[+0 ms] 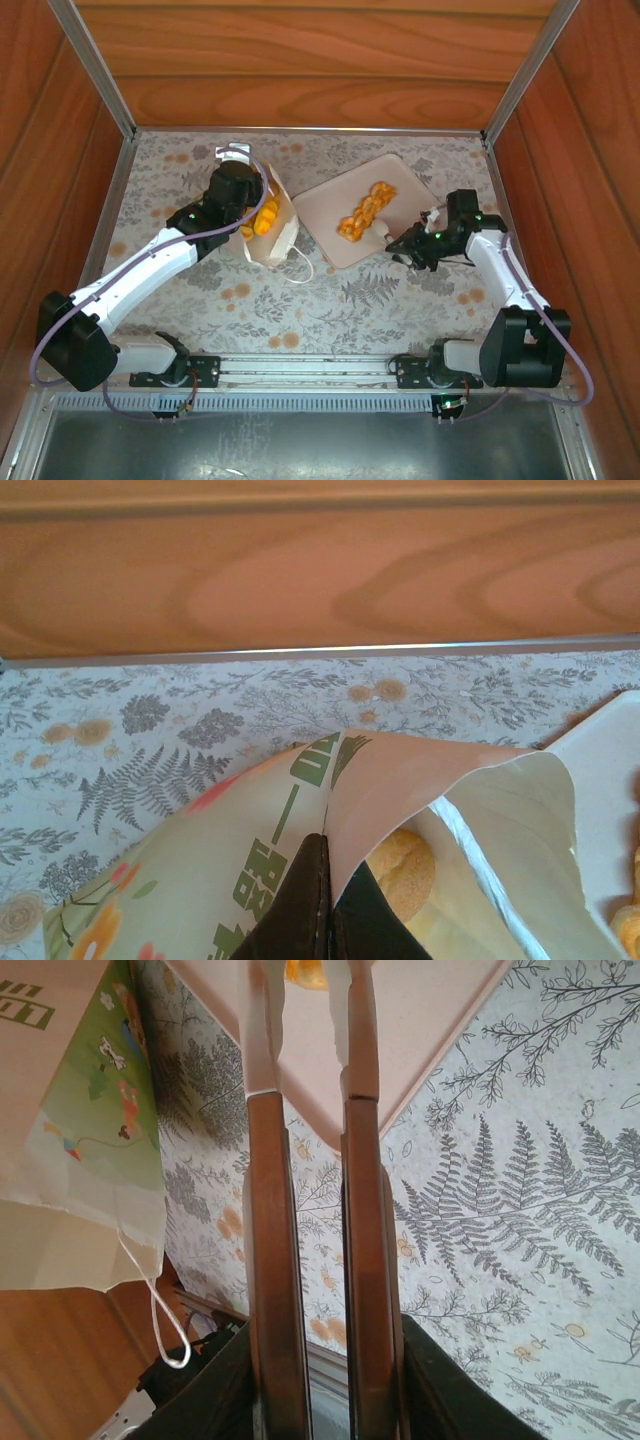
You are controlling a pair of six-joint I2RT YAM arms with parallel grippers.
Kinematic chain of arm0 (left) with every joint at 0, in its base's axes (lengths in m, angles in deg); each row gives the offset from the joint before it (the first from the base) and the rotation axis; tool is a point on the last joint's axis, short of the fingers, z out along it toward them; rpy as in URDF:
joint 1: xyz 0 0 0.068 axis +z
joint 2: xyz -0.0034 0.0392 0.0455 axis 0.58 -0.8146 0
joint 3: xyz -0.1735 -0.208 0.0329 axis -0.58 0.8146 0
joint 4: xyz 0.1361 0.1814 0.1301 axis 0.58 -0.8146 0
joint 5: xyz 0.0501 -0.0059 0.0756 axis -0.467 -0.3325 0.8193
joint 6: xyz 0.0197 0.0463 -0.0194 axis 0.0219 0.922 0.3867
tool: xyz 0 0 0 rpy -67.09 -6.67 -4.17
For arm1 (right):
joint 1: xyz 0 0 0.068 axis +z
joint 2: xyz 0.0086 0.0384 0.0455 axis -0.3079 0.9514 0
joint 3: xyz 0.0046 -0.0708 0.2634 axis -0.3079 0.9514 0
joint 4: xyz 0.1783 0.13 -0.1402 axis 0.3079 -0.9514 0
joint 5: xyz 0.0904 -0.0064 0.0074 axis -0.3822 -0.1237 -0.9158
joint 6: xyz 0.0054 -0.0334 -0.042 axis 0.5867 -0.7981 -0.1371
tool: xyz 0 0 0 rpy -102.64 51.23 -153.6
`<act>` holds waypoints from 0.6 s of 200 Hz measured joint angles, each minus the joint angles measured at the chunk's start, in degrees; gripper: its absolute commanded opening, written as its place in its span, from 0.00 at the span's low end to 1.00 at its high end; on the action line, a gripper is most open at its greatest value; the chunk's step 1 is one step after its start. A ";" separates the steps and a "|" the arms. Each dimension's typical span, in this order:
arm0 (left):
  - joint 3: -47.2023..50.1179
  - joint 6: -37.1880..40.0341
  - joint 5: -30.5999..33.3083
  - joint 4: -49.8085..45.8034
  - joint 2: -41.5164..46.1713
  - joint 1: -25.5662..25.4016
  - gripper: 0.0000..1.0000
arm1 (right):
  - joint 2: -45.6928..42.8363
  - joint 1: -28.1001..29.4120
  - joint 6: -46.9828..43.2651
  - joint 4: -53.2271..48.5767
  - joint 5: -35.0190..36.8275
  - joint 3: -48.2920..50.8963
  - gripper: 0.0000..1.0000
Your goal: Take the fake bread out of the paper bag
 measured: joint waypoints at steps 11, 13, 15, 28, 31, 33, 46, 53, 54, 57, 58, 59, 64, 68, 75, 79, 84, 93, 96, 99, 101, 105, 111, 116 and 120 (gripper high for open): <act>0.00 -0.20 -0.11 0.00 0.00 0.00 0.00 | 0.31 0.09 0.33 1.01 -0.13 0.48 0.33; 0.00 -0.26 -0.11 -0.02 0.00 0.00 0.00 | 0.44 0.11 0.37 1.14 -0.13 0.50 0.33; 0.00 -0.31 -0.13 -0.02 0.00 0.00 0.00 | 0.55 0.13 0.44 1.29 -0.20 0.50 0.33; 0.00 -0.48 -0.26 -0.02 0.00 0.00 0.00 | 1.16 0.42 0.63 2.93 -0.55 0.50 0.32; 0.00 -0.59 -0.26 -0.02 0.00 0.00 0.00 | 1.29 0.44 0.68 3.21 -0.57 0.50 0.32; 0.00 -0.61 -0.28 -0.02 0.00 0.00 0.00 | 1.44 0.46 0.68 3.45 -0.63 0.50 0.32; 0.00 -0.98 -0.31 -0.02 0.00 0.04 0.00 | 2.38 0.68 1.01 4.63 -0.92 0.50 0.31; 0.00 -1.14 -0.31 -0.02 0.00 0.04 0.00 | 3.06 0.72 1.07 5.11 -0.94 0.50 0.31; 0.00 -1.14 -0.33 -0.02 0.00 0.04 0.00 | 3.13 0.74 1.09 5.16 -0.94 0.50 0.31; 0.00 -1.18 -0.33 -0.02 0.00 0.04 0.00 | 3.43 0.74 1.20 5.33 -0.94 0.50 0.31; 0.00 -1.18 -0.33 -0.02 0.00 0.04 0.00 | 3.54 0.74 1.22 5.38 -0.94 0.50 0.31; 0.00 -1.18 -0.33 -0.02 0.00 0.04 0.00 | 3.72 0.74 1.22 5.49 -0.94 0.50 0.31; 0.00 -1.22 -0.35 -0.02 0.00 0.04 0.00 | 4.20 0.76 1.40 5.75 -0.94 0.50 0.30; 0.00 -1.22 -0.37 -0.02 0.00 0.04 0.00 | 4.70 0.76 1.49 5.90 -0.92 0.50 0.30; 0.00 -1.25 -0.39 -0.02 0.00 0.04 0.00 | 5.42 0.76 1.62 6.14 -0.90 0.50 0.30; 0.00 -1.25 -0.42 -0.02 0.00 0.04 0.00 | 5.77 0.76 1.70 6.29 -0.87 0.50 0.30; 0.00 -1.25 -0.48 -0.02 0.00 0.04 0.00 | 6.12 0.76 1.81 6.43 -0.83 0.50 0.30; 0.00 -1.27 -0.52 -0.02 0.00 0.04 0.00 | 6.60 0.76 2.16 6.69 -0.79 0.50 0.30; 0.00 -1.27 -0.57 -0.02 0.00 0.04 0.00 | 6.69 0.76 2.34 6.80 -0.76 0.52 0.30; 0.00 -1.27 -0.61 -0.02 0.00 0.04 0.00 | 6.73 0.76 2.43 6.88 -0.72 0.52 0.31; 0.00 -1.27 -0.63 -0.02 0.00 0.04 0.00 | 6.73 0.76 2.51 6.93 -0.70 0.55 0.31; 0.00 -1.27 -0.70 -0.02 0.00 0.04 0.00 | 6.73 0.76 2.60 7.04 -0.70 0.59 0.31; 0.00 -1.29 -0.76 -0.02 0.00 0.04 0.00 | 6.73 0.79 2.82 7.10 -0.70 0.68 0.31; 0.00 -1.29 -0.81 0.00 0.00 0.04 0.00 | 6.73 0.79 2.95 7.26 -0.70 0.76 0.31; 0.00 -1.29 -0.85 -0.02 0.00 0.04 0.00 | 6.73 0.81 2.99 7.41 -0.70 0.87 0.31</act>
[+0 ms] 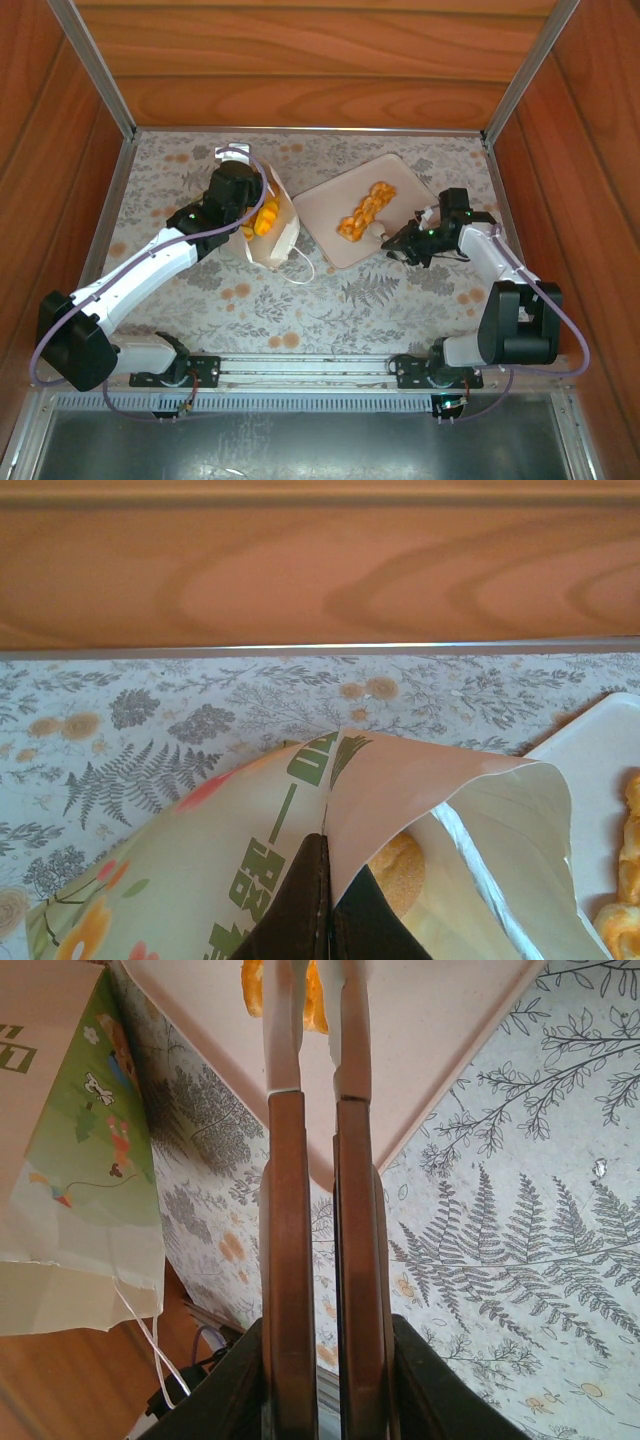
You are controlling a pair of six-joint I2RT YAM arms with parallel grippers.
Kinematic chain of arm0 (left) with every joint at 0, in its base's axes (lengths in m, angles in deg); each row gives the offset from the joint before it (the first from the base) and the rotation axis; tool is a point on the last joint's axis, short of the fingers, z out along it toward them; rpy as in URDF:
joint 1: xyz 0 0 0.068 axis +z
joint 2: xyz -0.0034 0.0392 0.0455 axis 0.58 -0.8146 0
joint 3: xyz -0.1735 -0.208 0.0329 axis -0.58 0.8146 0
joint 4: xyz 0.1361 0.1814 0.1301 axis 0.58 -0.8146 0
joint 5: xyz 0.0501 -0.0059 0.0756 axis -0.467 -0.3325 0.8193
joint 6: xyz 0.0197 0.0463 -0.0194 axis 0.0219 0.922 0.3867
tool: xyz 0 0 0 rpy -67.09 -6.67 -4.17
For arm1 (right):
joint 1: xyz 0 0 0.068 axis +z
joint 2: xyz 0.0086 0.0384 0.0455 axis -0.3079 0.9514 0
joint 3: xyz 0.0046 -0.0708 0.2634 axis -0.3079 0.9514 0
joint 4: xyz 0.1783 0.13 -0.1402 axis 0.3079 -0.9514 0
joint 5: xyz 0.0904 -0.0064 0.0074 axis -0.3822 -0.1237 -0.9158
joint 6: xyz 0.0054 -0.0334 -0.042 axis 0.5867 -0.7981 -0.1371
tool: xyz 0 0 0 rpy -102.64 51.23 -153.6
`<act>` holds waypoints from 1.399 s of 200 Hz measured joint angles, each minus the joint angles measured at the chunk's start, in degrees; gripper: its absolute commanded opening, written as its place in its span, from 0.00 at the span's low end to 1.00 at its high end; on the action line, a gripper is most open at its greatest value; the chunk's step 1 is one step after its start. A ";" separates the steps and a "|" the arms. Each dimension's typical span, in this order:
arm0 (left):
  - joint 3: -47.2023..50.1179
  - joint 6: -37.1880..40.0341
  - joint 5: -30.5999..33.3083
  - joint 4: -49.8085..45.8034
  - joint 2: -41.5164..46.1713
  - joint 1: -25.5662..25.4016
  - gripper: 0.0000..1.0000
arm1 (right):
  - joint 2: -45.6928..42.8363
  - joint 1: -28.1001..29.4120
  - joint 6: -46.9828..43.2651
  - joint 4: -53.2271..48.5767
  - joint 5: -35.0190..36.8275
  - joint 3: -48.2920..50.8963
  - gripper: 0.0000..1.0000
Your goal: Take the fake bread out of the paper bag
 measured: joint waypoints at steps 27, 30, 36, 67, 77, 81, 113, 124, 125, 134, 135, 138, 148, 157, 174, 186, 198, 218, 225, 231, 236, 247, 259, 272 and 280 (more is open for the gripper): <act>0.00 -0.02 -0.11 0.02 0.00 0.00 0.00 | 0.63 0.79 1.07 1.40 0.02 1.16 0.31; 0.00 -0.04 -0.11 0.02 0.00 0.00 0.00 | 0.81 0.94 1.16 1.60 -0.02 1.27 0.30; 0.00 -0.04 -0.13 0.02 0.00 0.00 0.00 | 1.31 1.25 1.53 2.03 -0.02 1.46 0.31; 0.04 -0.04 -0.31 0.02 0.00 0.00 0.00 | 3.93 2.32 3.08 4.52 -0.07 1.49 0.30; 0.04 -0.04 -0.33 0.04 0.00 0.00 0.00 | 4.44 2.54 3.61 5.44 -0.02 1.42 0.30; 0.04 -0.04 -0.35 0.02 0.00 0.00 0.00 | 4.72 2.56 3.85 5.79 -0.02 1.36 0.30; 0.04 -0.04 -0.48 0.04 0.00 0.00 0.00 | 7.32 2.58 5.29 8.33 -0.20 0.07 0.29; 0.04 -0.04 -0.50 0.04 0.00 0.09 0.00 | 8.37 2.58 5.57 8.92 -0.15 -0.94 0.29; 0.04 -0.04 -0.50 0.04 0.00 0.09 0.00 | 8.46 2.58 5.60 8.94 -0.13 -1.03 0.29; 0.04 -0.04 -0.55 0.04 0.00 0.11 0.00 | 9.64 2.60 5.73 9.25 -0.04 -2.23 0.29; 0.04 -0.04 -0.55 0.04 0.00 0.11 0.00 | 9.73 2.60 5.73 9.27 -0.02 -2.34 0.29; 0.04 -0.04 -0.55 0.04 0.00 0.11 0.00 | 10.12 2.60 5.77 9.38 0.02 -2.78 0.29; 0.04 -0.04 -0.63 0.04 0.00 0.11 0.00 | 11.43 2.60 5.75 9.77 0.66 -4.26 0.29; 0.04 -0.04 -0.76 0.04 0.00 0.11 0.00 | 12.59 2.60 5.73 9.88 1.42 -5.77 0.29; 0.04 -0.04 -0.96 0.04 0.00 0.11 0.00 | 14.32 2.58 5.49 9.92 2.82 -8.46 0.28; 0.04 -0.07 -0.98 0.04 0.00 0.11 0.00 | 15.34 2.58 5.31 9.77 3.45 -10.19 0.28; 0.04 -0.04 -0.98 0.04 0.07 0.11 0.00 | 16.81 2.58 5.05 9.73 3.85 -12.09 0.28; 0.11 -0.07 -0.98 0.04 0.20 0.11 0.00 | 19.12 2.58 4.92 10.12 3.89 -14.36 0.28; 0.11 -0.09 -0.98 0.04 0.20 0.11 0.00 | 19.69 2.58 4.92 10.25 3.85 -14.75 0.28; 0.11 -0.09 -0.98 0.04 0.22 0.11 0.00 | 20.13 2.58 4.92 10.45 3.72 -14.97 0.28; 0.11 -0.09 -0.98 0.04 0.24 0.11 0.00 | 20.33 2.58 4.92 10.60 3.63 -15.02 0.28; 0.13 -0.11 -0.98 0.04 0.28 0.11 0.00 | 20.48 2.58 4.94 10.95 3.54 -15.02 0.28; 0.20 -0.11 -0.98 0.04 0.28 0.11 0.00 | 20.50 2.58 4.94 11.21 3.41 -15.02 0.28; 0.20 -0.11 -0.98 0.07 0.28 0.11 0.00 | 20.52 2.60 5.01 11.41 3.32 -15.02 0.28; 0.20 -0.11 -1.01 0.07 0.28 0.11 0.00 | 20.52 2.67 5.11 11.45 3.21 -15.02 0.28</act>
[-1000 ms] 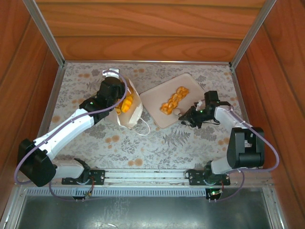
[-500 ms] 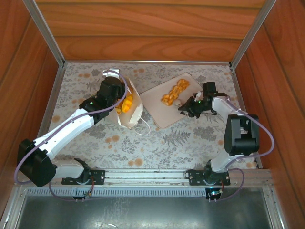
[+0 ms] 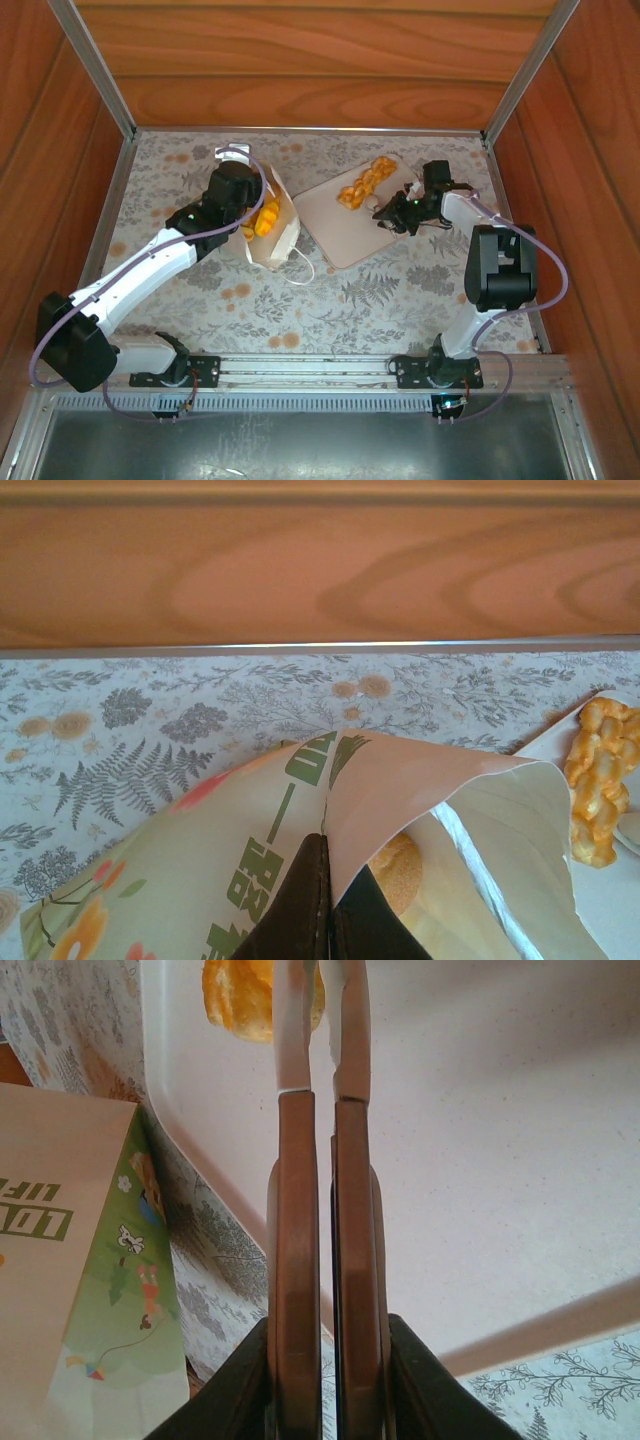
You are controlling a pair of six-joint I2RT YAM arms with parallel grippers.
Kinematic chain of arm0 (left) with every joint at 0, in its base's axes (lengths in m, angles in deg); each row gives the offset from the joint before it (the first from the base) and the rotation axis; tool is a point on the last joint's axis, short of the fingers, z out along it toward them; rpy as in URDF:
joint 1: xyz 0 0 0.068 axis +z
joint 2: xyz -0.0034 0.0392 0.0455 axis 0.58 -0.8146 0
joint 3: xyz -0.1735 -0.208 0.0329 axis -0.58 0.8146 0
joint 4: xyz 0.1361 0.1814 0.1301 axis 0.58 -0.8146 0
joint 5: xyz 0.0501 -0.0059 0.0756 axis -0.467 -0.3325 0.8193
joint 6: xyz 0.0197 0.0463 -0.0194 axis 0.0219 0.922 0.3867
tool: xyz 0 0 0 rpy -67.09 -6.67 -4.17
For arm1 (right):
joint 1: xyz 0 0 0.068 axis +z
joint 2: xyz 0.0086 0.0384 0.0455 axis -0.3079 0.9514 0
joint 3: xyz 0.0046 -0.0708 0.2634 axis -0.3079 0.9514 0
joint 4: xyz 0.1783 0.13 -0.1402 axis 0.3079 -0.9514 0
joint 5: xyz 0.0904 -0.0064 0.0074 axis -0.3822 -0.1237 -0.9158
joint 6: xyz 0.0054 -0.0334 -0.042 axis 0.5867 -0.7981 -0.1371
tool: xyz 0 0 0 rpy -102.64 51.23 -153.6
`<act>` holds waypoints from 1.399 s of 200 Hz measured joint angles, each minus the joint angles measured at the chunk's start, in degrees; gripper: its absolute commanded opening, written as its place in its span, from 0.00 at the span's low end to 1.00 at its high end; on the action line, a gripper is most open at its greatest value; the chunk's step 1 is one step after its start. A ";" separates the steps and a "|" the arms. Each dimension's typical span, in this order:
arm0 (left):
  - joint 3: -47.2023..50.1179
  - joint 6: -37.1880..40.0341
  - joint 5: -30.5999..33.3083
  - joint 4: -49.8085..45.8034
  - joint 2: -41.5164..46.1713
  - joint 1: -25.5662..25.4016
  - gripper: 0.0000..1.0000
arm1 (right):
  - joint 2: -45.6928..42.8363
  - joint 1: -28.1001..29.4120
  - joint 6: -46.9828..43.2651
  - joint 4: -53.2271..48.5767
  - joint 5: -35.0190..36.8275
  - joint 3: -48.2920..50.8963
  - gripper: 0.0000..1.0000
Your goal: Take the fake bread out of the paper bag
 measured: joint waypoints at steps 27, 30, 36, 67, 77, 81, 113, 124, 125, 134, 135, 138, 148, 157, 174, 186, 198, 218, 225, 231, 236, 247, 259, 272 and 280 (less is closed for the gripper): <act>0.00 -0.02 0.00 0.00 0.00 0.00 0.00 | -0.02 0.83 0.79 0.24 -0.48 0.00 0.28; 0.00 -0.02 0.00 0.00 0.00 0.00 0.00 | -0.04 1.09 0.92 0.31 -0.52 0.00 0.28; 0.00 -0.02 0.00 0.00 0.00 0.00 0.00 | -0.11 1.44 1.09 0.42 -0.68 0.02 0.29; 0.00 -0.02 -0.02 0.00 0.00 0.00 0.00 | -1.25 2.58 2.21 1.05 -1.07 0.02 0.28; 0.00 -0.04 -0.02 0.00 0.00 0.00 0.00 | -1.53 2.93 2.43 1.18 -1.29 0.02 0.28; 0.00 -0.04 -0.02 0.02 0.00 0.00 0.00 | -1.60 2.95 2.54 1.25 -1.38 -0.02 0.28; 0.02 -0.07 -0.02 0.00 0.07 0.00 0.00 | -1.60 4.07 3.02 0.83 -1.53 -1.46 0.28; 0.02 -0.07 -0.02 0.00 0.17 0.00 0.00 | -1.60 4.90 3.10 0.81 -1.79 -2.51 0.28; 0.04 -0.09 -0.02 0.00 0.20 0.00 0.00 | -1.60 4.98 3.13 0.81 -1.79 -2.67 0.28; 0.15 -0.13 0.00 0.02 0.33 0.00 0.00 | -1.60 5.77 3.30 0.83 -1.97 -3.56 0.28; 0.20 -0.15 0.00 0.02 0.35 0.00 0.00 | -1.60 5.99 3.34 0.83 -2.01 -3.76 0.28; 0.24 -0.20 0.00 0.02 0.42 0.00 0.00 | -1.60 6.29 3.41 0.79 -2.05 -4.09 0.28; 0.46 -0.26 0.00 0.04 0.66 0.00 0.00 | -1.44 7.34 3.45 0.63 -2.19 -5.35 0.28; 0.63 -0.31 0.00 0.04 0.85 0.00 0.00 | -1.01 8.33 3.45 0.57 -2.36 -6.56 0.28; 0.76 -0.46 0.02 0.11 1.01 0.00 0.00 | 0.02 9.70 3.45 0.63 -2.45 -7.85 0.27; 0.76 -0.48 0.02 0.11 1.01 0.00 0.00 | 0.85 10.43 3.45 0.55 -2.51 -7.98 0.27; 0.76 -0.52 0.04 0.11 1.03 0.00 0.00 | 2.08 10.75 3.45 0.24 -2.51 -8.00 0.27; 0.79 -0.68 0.07 0.11 1.07 0.00 0.00 | 4.44 11.21 3.39 -0.52 -2.43 -8.09 0.27; 0.79 -0.70 0.09 0.11 1.07 0.00 0.00 | 5.22 11.37 3.32 -0.98 -2.34 -8.22 0.27; 0.79 -0.74 0.07 0.11 1.07 0.00 0.00 | 5.77 11.50 3.21 -1.55 -2.25 -8.41 0.27; 0.79 -0.79 0.09 0.11 1.07 0.00 0.00 | 6.29 11.63 3.13 -2.01 -2.21 -8.66 0.27; 0.79 -0.85 0.07 0.11 1.07 0.00 0.00 | 7.10 11.98 2.78 -2.71 -2.10 -9.14 0.26; 0.79 -0.87 0.09 0.11 1.07 0.00 0.00 | 7.61 12.31 2.36 -3.41 -1.81 -9.60 0.26; 0.79 -0.87 0.07 0.11 1.07 0.00 0.00 | 7.63 12.35 2.12 -4.22 -1.09 -10.12 0.26; 0.79 -0.87 0.09 0.11 1.07 0.00 0.00 | 7.63 12.37 1.97 -4.70 -0.72 -10.60 0.26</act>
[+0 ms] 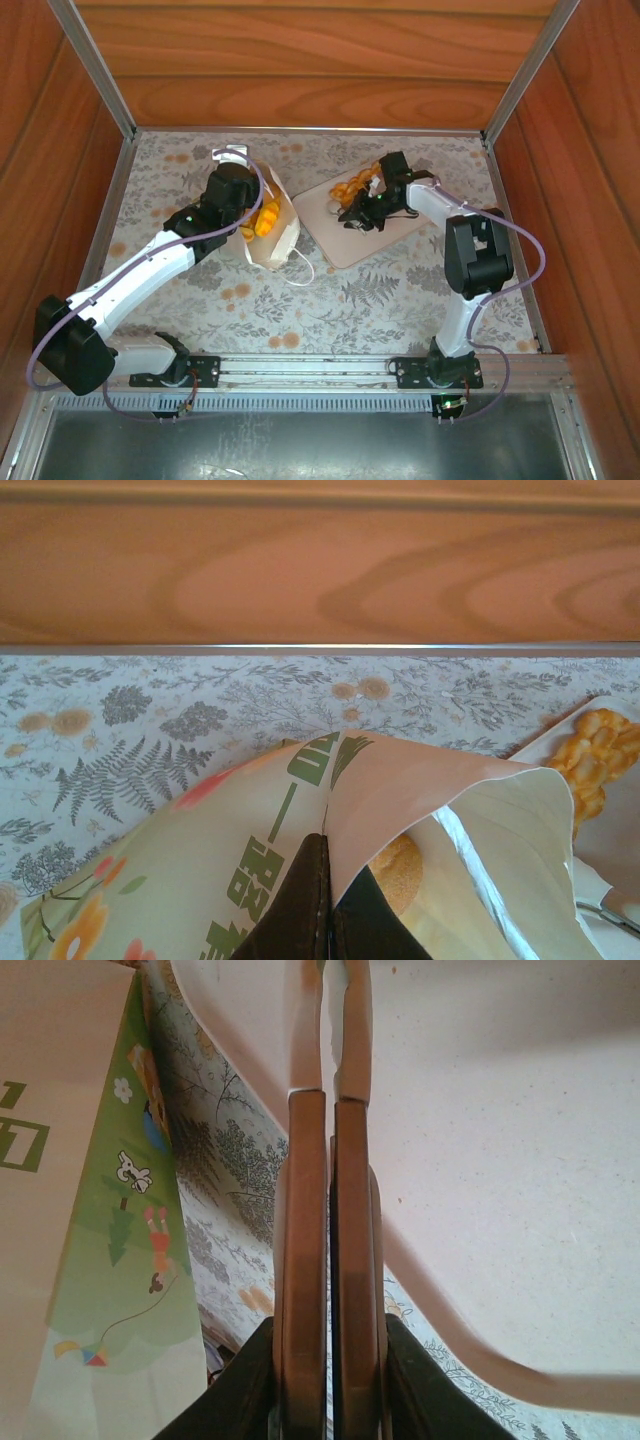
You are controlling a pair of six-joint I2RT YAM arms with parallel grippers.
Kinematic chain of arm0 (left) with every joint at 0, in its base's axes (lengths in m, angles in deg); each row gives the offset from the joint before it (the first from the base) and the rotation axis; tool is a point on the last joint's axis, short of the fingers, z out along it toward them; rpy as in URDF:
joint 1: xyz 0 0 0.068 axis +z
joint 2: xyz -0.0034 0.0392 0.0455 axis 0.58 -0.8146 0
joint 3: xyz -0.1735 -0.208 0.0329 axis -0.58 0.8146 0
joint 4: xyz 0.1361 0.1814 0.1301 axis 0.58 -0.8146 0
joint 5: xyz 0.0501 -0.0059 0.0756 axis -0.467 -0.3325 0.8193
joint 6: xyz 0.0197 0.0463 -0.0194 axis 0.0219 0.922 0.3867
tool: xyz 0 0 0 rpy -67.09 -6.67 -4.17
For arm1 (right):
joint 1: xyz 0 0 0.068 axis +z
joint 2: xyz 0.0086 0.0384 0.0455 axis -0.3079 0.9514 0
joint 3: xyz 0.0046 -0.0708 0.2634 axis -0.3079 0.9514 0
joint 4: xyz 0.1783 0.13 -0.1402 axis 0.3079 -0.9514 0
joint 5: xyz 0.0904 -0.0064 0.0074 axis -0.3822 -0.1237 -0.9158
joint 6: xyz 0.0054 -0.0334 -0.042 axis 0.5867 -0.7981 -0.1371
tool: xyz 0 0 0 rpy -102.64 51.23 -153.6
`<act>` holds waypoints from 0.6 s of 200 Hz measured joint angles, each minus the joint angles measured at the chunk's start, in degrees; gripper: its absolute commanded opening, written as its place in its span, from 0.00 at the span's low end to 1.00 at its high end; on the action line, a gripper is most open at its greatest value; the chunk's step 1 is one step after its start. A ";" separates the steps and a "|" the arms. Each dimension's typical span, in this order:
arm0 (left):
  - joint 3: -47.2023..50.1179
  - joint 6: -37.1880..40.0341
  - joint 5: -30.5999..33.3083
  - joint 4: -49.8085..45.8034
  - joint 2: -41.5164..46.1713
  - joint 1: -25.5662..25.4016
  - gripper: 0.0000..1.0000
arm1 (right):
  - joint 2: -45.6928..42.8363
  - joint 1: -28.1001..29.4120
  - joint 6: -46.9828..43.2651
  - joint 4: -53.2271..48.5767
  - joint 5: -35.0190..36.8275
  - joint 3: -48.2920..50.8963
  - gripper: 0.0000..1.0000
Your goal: Take the fake bread out of the paper bag
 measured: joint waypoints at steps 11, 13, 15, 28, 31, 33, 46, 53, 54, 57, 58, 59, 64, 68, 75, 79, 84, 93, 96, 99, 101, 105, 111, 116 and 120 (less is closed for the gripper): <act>0.00 -0.02 -0.02 0.00 0.00 0.00 0.00 | 0.00 -0.11 -0.15 -0.52 0.52 -0.68 0.26; 0.00 -0.02 -0.02 0.00 0.00 0.00 0.00 | 0.00 -0.11 -0.15 -0.59 0.57 -0.76 0.26; 0.00 -0.02 -0.02 0.00 0.00 0.00 0.00 | 0.00 -0.13 -0.20 -0.70 0.68 -0.90 0.26; 0.00 0.00 -0.02 0.00 0.00 0.00 0.00 | 0.00 -0.26 -0.39 -1.09 1.22 -1.57 0.26; 0.00 -0.02 0.00 0.00 0.00 0.00 0.00 | 0.00 -0.37 -0.48 -1.18 1.33 -1.73 0.26; 0.00 -0.02 -0.02 0.00 0.00 0.00 0.00 | 0.00 -0.55 -0.50 -1.27 1.40 -1.84 0.26; 0.00 -0.02 0.00 0.00 0.00 0.00 0.00 | 0.09 -0.81 -0.74 -1.68 1.70 -2.47 0.26; 0.00 -0.02 0.00 0.00 0.00 0.00 0.00 | 0.31 -1.01 -0.90 -1.97 1.73 -2.95 0.26; 0.00 -0.02 0.00 0.00 0.00 0.00 0.00 | 0.33 -1.01 -0.90 -1.99 1.75 -3.02 0.26; 0.00 -0.02 0.00 0.00 0.00 0.00 0.00 | 0.50 -1.14 -0.94 -2.08 1.86 -3.28 0.26; 0.00 -0.02 0.00 0.00 0.00 0.00 0.00 | 0.59 -1.25 -0.98 -2.14 1.88 -3.39 0.26; 0.00 -0.02 0.00 0.00 0.00 0.00 0.00 | 0.61 -1.27 -0.98 -2.16 1.88 -3.45 0.26; 0.00 -0.02 0.00 0.00 0.00 0.00 0.00 | 0.92 -1.40 -1.11 -2.23 2.03 -3.89 0.26; 0.02 -0.02 0.00 0.02 0.00 0.04 0.00 | 1.11 -1.60 -1.14 -2.25 2.21 -4.13 0.26; 0.07 -0.02 0.02 0.07 0.00 0.07 0.00 | 1.55 -1.77 -1.25 -2.40 2.38 -4.63 0.26; 0.09 0.00 0.02 0.09 0.02 0.07 0.00 | 1.81 -1.95 -1.38 -2.47 2.43 -4.94 0.26; 0.09 0.00 0.02 0.09 0.02 0.07 0.00 | 2.23 -2.14 -1.49 -2.58 2.45 -5.35 0.26; 0.09 0.00 0.02 0.09 0.07 0.11 0.00 | 2.86 -2.47 -1.77 -2.80 2.47 -6.10 0.26; 0.09 0.00 0.02 0.09 0.07 0.11 0.00 | 3.10 -2.47 -1.84 -2.84 2.47 -6.34 0.26; 0.09 0.00 0.02 0.09 0.09 0.11 0.00 | 3.37 -2.49 -1.99 -2.97 2.45 -6.62 0.26; 0.09 0.00 0.02 0.09 0.09 0.11 0.00 | 3.45 -2.51 -2.03 -3.06 2.45 -6.78 0.26; 0.09 0.00 0.04 0.09 0.11 0.11 0.00 | 3.74 -2.56 -2.16 -3.17 2.43 -7.19 0.26; 0.09 0.00 0.04 0.09 0.11 0.11 0.00 | 4.13 -2.80 -2.29 -3.19 2.40 -7.61 0.26; 0.09 0.00 0.04 0.09 0.11 0.11 0.00 | 4.44 -2.80 -2.43 -3.28 2.40 -8.02 0.27; 0.09 0.00 0.02 0.09 0.11 0.11 0.00 | 4.61 -2.80 -2.54 -3.26 2.38 -8.22 0.27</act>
